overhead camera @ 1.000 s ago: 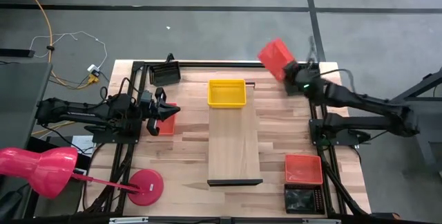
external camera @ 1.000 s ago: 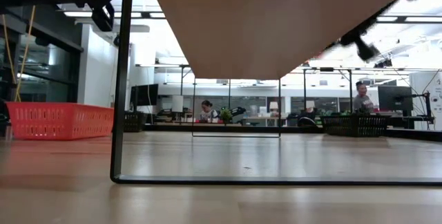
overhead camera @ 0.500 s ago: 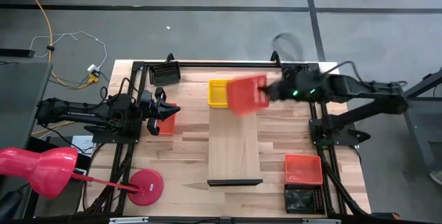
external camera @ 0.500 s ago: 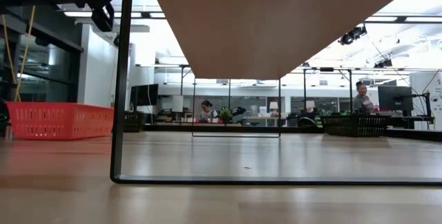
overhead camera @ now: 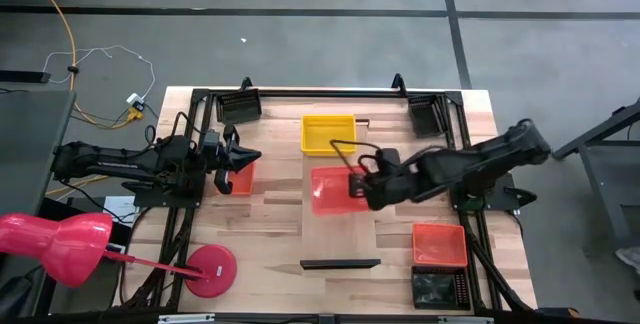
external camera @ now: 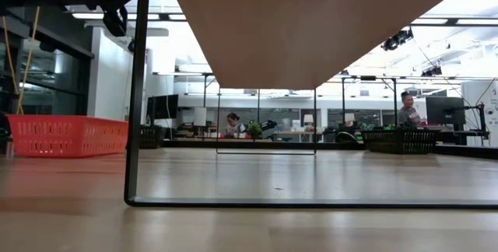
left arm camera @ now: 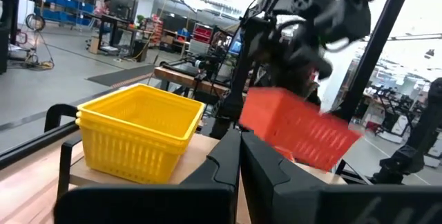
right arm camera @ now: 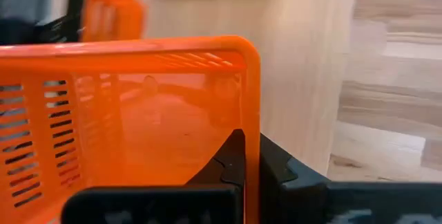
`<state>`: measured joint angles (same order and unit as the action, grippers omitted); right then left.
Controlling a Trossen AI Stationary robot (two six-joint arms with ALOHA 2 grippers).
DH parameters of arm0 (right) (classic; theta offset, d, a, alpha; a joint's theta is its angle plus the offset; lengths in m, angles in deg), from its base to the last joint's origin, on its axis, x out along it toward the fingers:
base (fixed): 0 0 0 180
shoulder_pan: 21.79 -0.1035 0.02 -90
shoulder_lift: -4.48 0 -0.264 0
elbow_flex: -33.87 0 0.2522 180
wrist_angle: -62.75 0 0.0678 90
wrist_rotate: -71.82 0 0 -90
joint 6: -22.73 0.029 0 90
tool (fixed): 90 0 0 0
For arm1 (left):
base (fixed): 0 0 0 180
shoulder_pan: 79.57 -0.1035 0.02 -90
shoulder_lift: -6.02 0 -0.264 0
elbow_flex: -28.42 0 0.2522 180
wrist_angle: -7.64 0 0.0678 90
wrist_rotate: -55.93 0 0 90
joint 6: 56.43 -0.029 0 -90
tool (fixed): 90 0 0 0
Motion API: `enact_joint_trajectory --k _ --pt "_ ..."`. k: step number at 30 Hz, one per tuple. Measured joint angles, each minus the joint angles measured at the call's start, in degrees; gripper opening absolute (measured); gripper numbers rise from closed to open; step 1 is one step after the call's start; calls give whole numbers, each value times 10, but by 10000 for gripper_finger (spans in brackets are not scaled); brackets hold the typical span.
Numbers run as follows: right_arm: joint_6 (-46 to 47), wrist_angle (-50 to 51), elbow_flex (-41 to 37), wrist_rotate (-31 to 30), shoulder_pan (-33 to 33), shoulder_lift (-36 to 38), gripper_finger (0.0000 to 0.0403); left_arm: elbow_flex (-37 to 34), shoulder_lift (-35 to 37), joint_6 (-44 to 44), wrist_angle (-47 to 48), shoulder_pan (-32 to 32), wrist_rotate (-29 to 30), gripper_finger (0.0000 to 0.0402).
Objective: Stack baskets on shelf by color
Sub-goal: Put the top orange bin on the shelf
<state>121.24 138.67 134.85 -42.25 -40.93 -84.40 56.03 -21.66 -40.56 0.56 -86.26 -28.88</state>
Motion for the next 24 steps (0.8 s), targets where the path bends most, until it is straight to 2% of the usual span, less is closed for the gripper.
enact_joint_trajectory --k 3,9,24 --pt "36 5 0 -12 4 -30 0 0 0 0 0 0 0 0" --pt "32 1 0 -8 25 -66 0 0 0 0 0 0 0 0" --pt "-28 -18 0 -6 57 -71 5 0 0 0 0 0 0 0"
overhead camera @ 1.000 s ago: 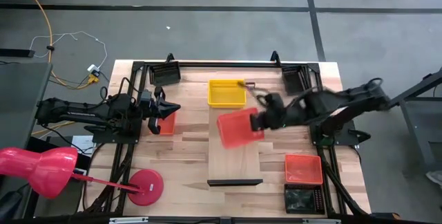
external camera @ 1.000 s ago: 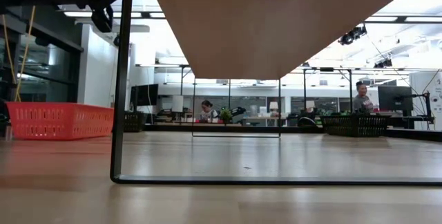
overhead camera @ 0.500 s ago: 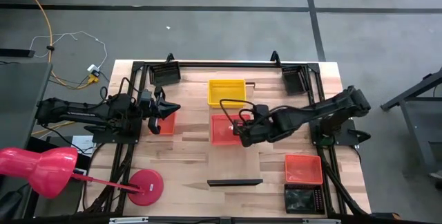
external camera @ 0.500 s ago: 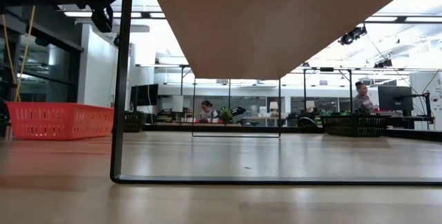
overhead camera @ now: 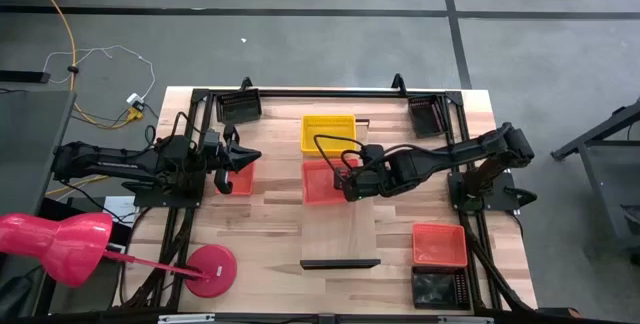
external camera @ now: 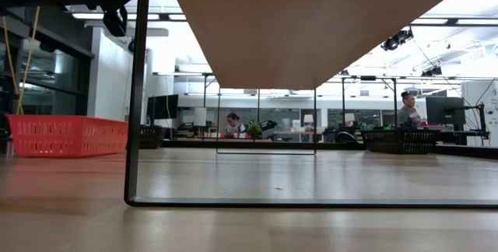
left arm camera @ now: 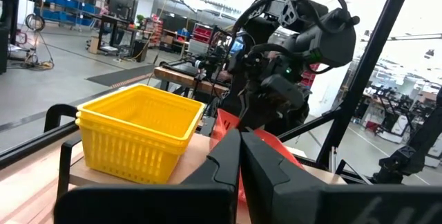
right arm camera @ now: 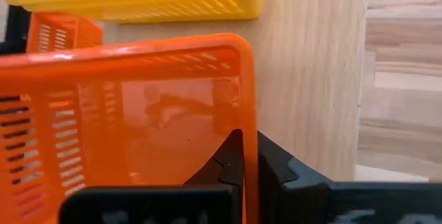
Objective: Stack baskets on shelf by color
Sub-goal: Put the top orange bin on the shelf
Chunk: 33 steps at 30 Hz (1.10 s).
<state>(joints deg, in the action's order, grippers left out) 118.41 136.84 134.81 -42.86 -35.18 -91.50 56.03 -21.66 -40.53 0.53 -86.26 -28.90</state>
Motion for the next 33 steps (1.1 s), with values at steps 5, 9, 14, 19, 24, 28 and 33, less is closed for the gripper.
enact_joint_trajectory --k 5,9,14,19,24,28,33 --pt "0 -13 0 -17 0 0 49 0 0 0 0 0 0 0" --pt "3 -13 0 -22 0 0 104 0 0 0 0 0 0 0" --pt "-11 5 12 -21 0 0 153 0 0 0 0 0 0 0" --pt "-56 63 59 -19 -5 0 167 0 0 0 0 0 0 0" --pt "-149 104 106 9 -5 0 167 0 0 0 0 0 0 0" --pt "-192 130 116 35 -5 1 162 0 0 6 0 0 0 0" --pt "-179 207 110 35 -18 1 104 0 0 6 0 0 0 0"
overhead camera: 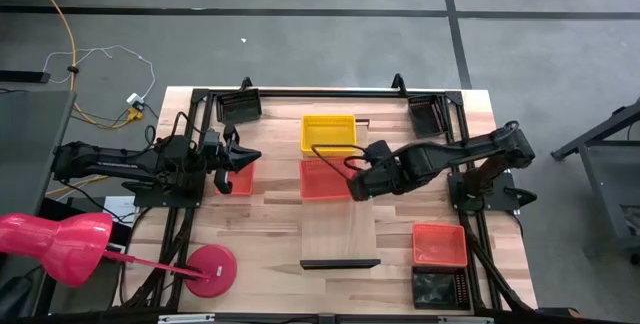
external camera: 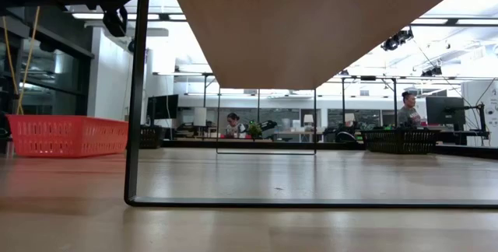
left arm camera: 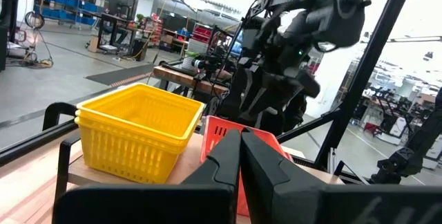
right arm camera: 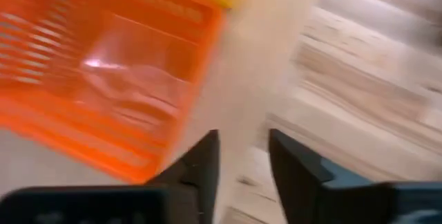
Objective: Stack baskets on shelf by color
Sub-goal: Put the top orange bin on the shelf
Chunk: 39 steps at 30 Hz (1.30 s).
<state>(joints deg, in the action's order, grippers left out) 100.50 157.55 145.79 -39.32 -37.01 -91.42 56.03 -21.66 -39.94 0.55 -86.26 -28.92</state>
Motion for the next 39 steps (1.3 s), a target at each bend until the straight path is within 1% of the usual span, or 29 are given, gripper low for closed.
enact_joint_trajectory --k 2,4,5,6,9,13,17,20,29,39 --pt "14 21 -4 -10 -5 0 64 0 0 0 0 0 0 0" --pt "19 17 -10 -13 -8 0 22 0 0 -1 0 0 0 0" --pt "20 9 -15 -13 -10 0 11 0 0 -1 0 0 0 0" --pt "20 -3 -19 -11 -10 0 9 0 0 -1 0 0 0 0" --pt "21 -58 -40 -1 -10 0 20 0 0 -1 0 0 0 0" --pt "21 -101 -63 -3 -10 0 4 0 0 -1 0 0 1 0" --pt "32 -102 -67 -10 -9 0 6 0 0 -1 0 0 2 0" --pt "30 -105 -68 5 -9 0 1 0 0 0 0 0 2 0" --pt "28 -140 -68 23 -11 0 0 0 0 -1 0 0 2 0" --pt "17 -149 -68 51 -11 0 0 0 0 -1 0 0 2 0"
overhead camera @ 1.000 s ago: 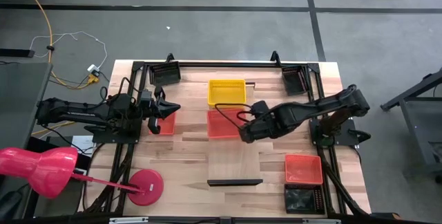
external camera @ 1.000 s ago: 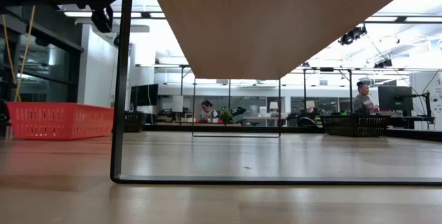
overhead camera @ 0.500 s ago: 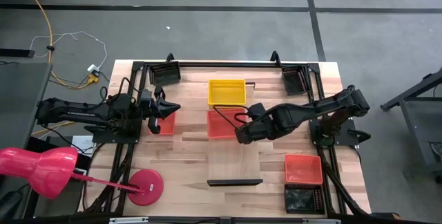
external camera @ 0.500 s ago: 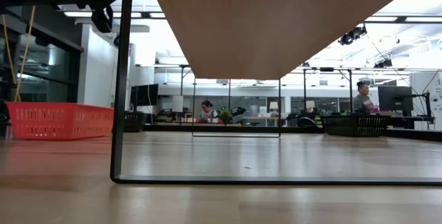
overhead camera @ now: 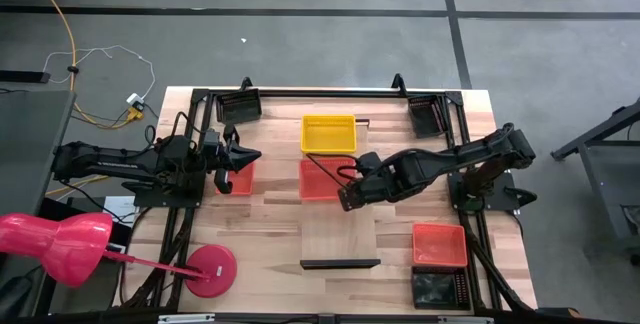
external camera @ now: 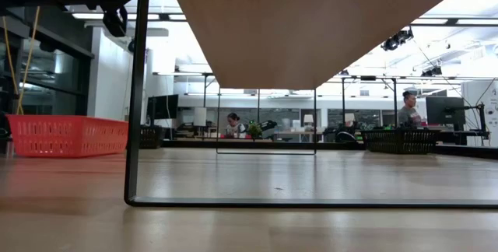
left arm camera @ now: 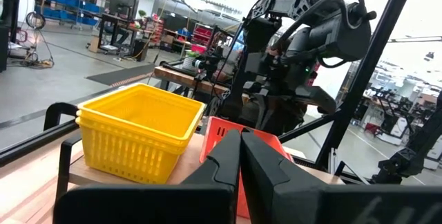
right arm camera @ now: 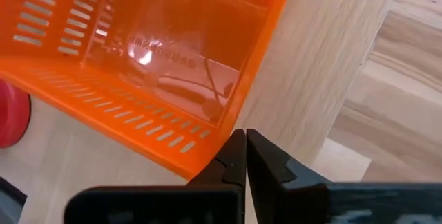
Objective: Stack baskets on shelf by color
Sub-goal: Put the top orange bin on the shelf, then stack the bottom orange bin on top of the orange bin on the shelf
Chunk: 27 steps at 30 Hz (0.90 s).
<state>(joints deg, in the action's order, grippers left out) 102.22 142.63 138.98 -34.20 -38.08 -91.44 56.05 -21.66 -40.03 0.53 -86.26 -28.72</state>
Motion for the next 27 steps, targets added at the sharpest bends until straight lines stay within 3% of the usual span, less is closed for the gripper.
enact_joint_trajectory --k 5,11,15,21,27 --pt "-7 26 3 1 0 0 0 0 0 0 0 0 0 0" --pt "-32 169 49 11 -3 1 0 0 0 0 0 0 0 0" --pt "-104 205 50 80 -9 16 0 0 0 26 0 0 0 0" --pt "-105 193 -44 182 -44 50 0 0 0 55 0 0 0 0" --pt "65 104 -197 272 -117 142 0 0 0 55 0 0 3 1"
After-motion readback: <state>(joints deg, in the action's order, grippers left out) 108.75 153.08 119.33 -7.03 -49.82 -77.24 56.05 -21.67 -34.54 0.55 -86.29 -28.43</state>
